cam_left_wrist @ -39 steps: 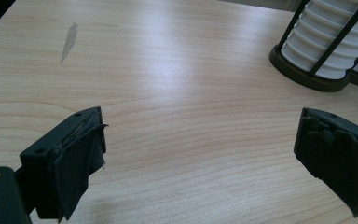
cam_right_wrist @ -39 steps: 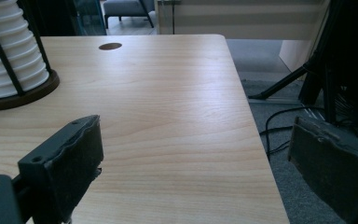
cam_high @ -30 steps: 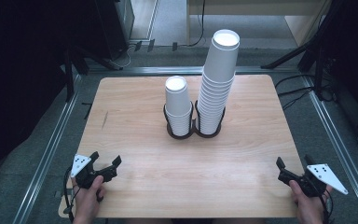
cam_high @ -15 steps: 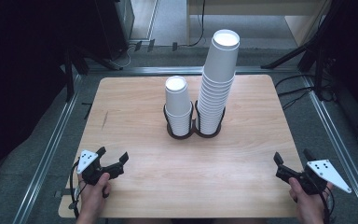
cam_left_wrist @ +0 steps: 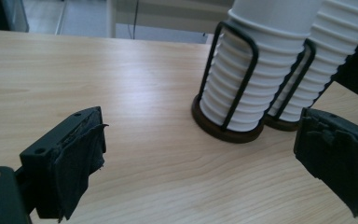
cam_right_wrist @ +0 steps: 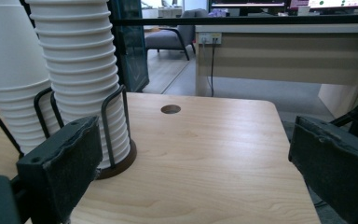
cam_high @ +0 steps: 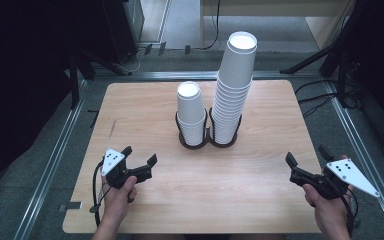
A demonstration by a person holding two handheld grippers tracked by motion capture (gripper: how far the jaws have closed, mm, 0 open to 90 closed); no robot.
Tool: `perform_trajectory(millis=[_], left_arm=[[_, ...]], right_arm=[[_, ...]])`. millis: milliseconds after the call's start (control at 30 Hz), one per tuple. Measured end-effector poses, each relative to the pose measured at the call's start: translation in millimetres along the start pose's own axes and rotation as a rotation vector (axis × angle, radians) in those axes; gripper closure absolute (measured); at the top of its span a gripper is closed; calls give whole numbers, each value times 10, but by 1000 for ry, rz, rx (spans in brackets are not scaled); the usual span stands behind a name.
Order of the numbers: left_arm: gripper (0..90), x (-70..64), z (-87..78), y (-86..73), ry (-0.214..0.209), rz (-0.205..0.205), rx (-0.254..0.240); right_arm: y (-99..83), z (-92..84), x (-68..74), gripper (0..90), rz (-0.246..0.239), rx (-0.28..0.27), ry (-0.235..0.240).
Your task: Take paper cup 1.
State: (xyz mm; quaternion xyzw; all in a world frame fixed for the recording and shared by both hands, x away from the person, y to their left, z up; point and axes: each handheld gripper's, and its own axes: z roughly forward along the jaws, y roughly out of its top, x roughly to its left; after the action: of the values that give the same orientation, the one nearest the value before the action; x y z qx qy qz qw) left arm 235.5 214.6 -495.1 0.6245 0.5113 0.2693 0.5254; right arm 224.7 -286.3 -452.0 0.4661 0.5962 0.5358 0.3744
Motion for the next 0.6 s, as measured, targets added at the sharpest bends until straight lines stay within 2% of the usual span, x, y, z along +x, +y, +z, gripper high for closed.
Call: perform_trajectory(millis=[67, 100, 133, 167, 267, 600], left_arm=[[22, -40, 15, 16, -5, 3, -5], [21, -114, 50, 51, -11, 19, -6], [22, -114, 50, 51, -11, 19, -6], [21, -185, 87, 87, -23, 25, -8], [22, -289, 145, 140, -42, 32, -11], [22, -645, 321, 287, -97, 79, -36]], right_arm=[[35, 4, 16, 32, -2, -7, 5], [106, 16, 46, 32, -15, -16, 8], [142, 21, 65, 32, -17, -17, 8], [176, 30, 80, 32, -21, -21, 12], [264, 64, 134, 33, -24, -19, 21], [471, 240, 343, 33, -42, -20, 49]])
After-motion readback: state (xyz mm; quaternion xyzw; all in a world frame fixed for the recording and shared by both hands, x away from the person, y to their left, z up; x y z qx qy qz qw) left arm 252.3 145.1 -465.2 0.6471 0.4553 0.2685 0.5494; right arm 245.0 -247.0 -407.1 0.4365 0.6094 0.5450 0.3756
